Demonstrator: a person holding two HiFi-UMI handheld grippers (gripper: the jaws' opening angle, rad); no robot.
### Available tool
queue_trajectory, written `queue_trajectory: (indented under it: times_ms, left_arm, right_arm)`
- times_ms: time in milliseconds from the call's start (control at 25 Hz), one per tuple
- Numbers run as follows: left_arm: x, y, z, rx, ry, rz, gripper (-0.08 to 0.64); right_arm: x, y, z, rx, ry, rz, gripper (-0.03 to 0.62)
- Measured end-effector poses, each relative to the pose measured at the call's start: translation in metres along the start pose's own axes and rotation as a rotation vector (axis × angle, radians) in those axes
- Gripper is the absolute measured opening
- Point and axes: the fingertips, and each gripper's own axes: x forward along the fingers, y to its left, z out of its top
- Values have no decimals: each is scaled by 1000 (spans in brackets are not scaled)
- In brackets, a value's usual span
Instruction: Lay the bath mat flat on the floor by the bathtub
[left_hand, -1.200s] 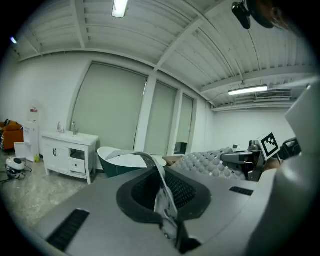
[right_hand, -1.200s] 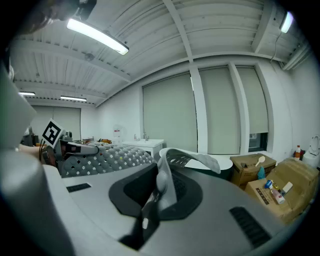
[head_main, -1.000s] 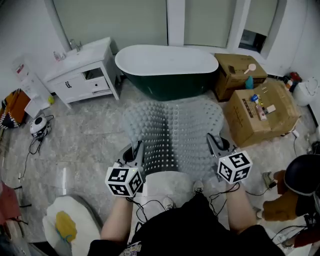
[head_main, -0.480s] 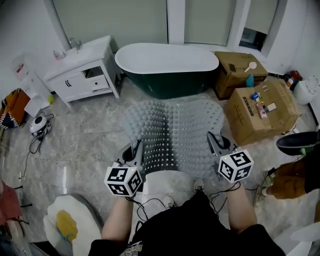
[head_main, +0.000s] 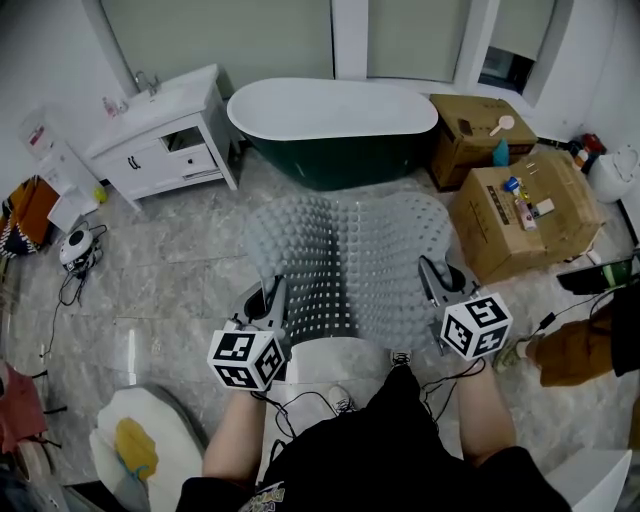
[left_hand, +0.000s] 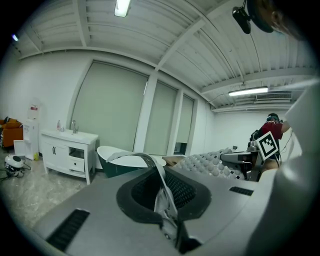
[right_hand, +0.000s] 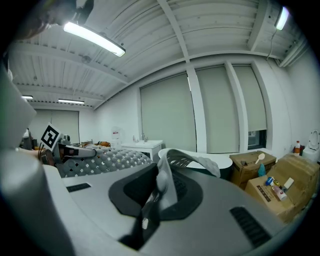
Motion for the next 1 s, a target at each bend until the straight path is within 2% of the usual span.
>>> queue_trajectory:
  times_ms: [440,1000]
  left_arm:
    - [63,-5,4,-9,20,38,32]
    - [223,-16,23,-39,14,101,32]
  right_arm:
    - [42,-56,7,-8,16,43,32]
    - [144,-197,27,-24,44,115,31]
